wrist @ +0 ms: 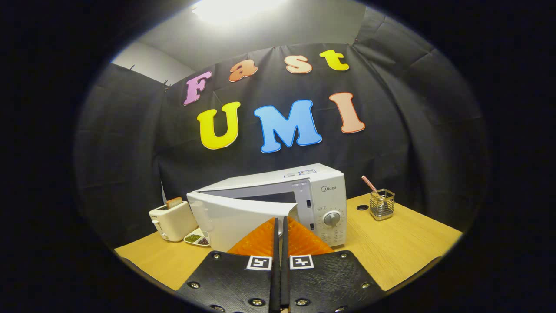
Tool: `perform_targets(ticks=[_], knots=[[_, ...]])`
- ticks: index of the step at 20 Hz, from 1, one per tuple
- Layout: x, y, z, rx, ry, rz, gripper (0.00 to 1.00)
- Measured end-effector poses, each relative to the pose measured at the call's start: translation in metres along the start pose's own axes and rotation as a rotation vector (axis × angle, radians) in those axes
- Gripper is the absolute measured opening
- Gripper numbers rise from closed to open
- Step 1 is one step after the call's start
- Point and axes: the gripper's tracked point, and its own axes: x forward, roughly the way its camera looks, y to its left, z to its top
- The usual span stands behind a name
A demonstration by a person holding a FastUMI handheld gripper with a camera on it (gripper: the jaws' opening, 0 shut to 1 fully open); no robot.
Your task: Open the microwave, put the food inside, and close the microwave door.
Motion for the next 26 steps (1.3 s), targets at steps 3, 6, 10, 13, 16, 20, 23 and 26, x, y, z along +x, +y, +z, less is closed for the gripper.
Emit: perform_targets(ticks=[3,6,10,13,16,20,23,26], knots=[[0.019,-0.009,0.008,-0.017,0.002,0.006,0.01],[0.04,-0.016,0.006,-0.016,0.025,0.003,0.01],[0.066,-0.03,0.008,-0.009,0.04,-0.008,0.01],[0.079,-0.035,0.008,-0.001,0.052,-0.006,0.01],[0.096,-0.04,0.01,-0.002,0.056,-0.008,0.01],[0.116,-0.045,0.01,-0.017,0.05,-0.017,0.01],[0.124,-0.046,0.014,-0.014,0.05,-0.022,0.02],[0.127,-0.046,0.014,-0.022,0.036,-0.019,0.02]])
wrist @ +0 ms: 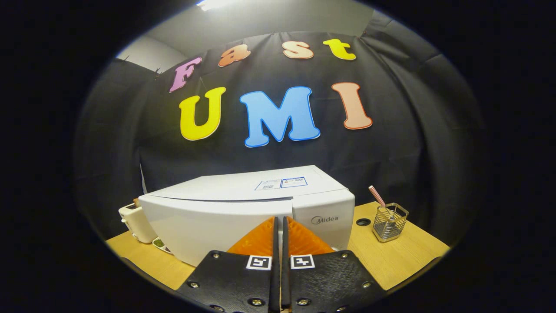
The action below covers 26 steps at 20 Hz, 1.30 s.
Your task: Open the microwave, put the food inside, and close the microwave door.
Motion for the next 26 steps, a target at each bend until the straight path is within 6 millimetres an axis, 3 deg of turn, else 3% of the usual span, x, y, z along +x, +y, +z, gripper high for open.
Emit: perform_targets(ticks=[10,14,21,23,24,25,26], knots=[[0.0,0.0,0.001,0.013,0.017,-0.01,0.02],[0.01,-0.003,0.001,-0.004,0.039,-0.013,0.02],[0.001,0.0,0.003,0.077,0.032,0.034,0.04],[-0.013,0.001,0.008,0.061,0.027,0.055,0.28],[-0.019,-0.002,0.01,0.018,0.034,0.037,0.49],[-0.027,-0.003,0.013,-0.024,0.04,0.032,0.57],[-0.036,-0.003,0.021,-0.051,0.035,0.023,0.8]])
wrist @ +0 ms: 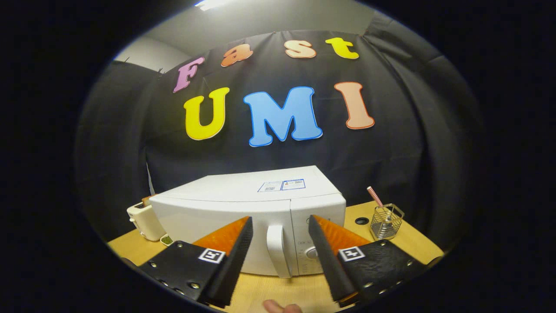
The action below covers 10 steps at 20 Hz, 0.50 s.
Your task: Open the microwave, put the food inside, and close the microwave door.
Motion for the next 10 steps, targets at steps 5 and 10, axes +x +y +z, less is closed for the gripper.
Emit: perform_targets(ticks=[5,10], knots=[[-0.045,0.003,0.083,-0.019,-0.122,-0.002,0.99],[-0.087,-0.001,0.153,-0.049,-0.194,-0.043,0.99]])
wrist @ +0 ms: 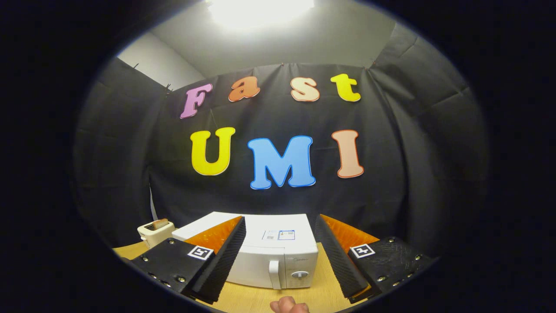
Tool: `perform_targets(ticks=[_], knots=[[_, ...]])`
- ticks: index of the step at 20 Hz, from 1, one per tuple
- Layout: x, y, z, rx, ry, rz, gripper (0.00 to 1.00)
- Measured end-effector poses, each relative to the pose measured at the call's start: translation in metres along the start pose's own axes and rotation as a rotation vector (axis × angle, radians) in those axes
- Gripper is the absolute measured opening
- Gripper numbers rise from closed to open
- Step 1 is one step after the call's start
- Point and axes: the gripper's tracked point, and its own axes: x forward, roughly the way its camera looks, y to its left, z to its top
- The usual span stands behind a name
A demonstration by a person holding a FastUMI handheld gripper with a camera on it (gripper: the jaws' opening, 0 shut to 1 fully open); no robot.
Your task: Open the microwave, put the food inside, and close the microwave door.
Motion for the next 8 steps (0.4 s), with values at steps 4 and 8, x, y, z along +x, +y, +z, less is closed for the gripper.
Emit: perform_targets(ticks=[4,8], knots=[[-0.023,-0.002,0.029,0.0,-0.025,0.006,0.99],[-0.033,-0.012,0.042,-0.02,-0.043,-0.003,0.99]])
